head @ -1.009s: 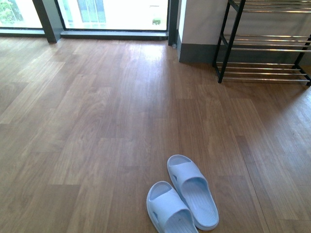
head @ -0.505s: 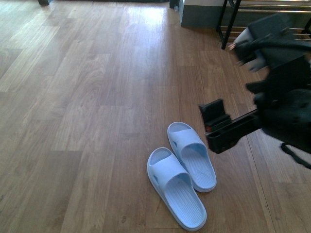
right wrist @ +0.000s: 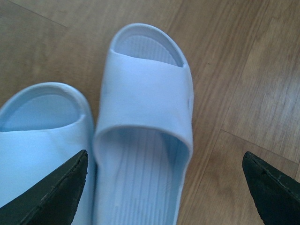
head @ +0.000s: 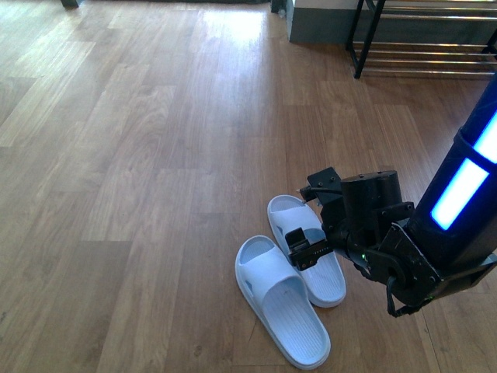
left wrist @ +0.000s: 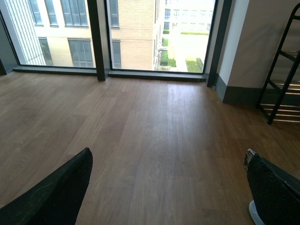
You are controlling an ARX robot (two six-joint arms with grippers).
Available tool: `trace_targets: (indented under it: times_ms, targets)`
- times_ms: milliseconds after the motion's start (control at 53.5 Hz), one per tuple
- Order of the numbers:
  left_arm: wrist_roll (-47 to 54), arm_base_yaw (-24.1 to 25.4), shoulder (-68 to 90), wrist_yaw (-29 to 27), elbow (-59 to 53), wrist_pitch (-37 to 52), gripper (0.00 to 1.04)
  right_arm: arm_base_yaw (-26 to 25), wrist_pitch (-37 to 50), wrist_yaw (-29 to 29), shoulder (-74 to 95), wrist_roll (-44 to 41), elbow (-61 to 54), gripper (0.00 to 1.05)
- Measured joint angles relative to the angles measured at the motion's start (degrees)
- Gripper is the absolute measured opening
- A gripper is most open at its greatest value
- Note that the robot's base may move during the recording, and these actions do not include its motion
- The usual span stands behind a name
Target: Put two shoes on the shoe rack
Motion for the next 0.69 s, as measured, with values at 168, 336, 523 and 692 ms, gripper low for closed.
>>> trace_targets:
  times_ms: [168, 336, 523, 692]
  targets:
    - [0.0, 0.0, 0.0, 0.0, 0.0, 0.0, 0.95, -3.2, -3.6, -1.0, 6.1, -3.7, 9.7, 0.96]
    - [0.0, 0.0, 0.0, 0.0, 0.0, 0.0, 0.95, -3.8, -5.2, -5.0, 8.5, -4.9, 13.3, 0.96]
    - [0.0, 0.0, 0.0, 0.0, 0.0, 0.0, 0.95, -4.2, -5.4, -7.8, 9.8, -4.3, 14.5, 0.96]
    - [0.0, 0.0, 0.0, 0.0, 0.0, 0.0, 0.95, -4.7, -5.3, -12.0, 7.7, -5.4, 10.9, 0.96]
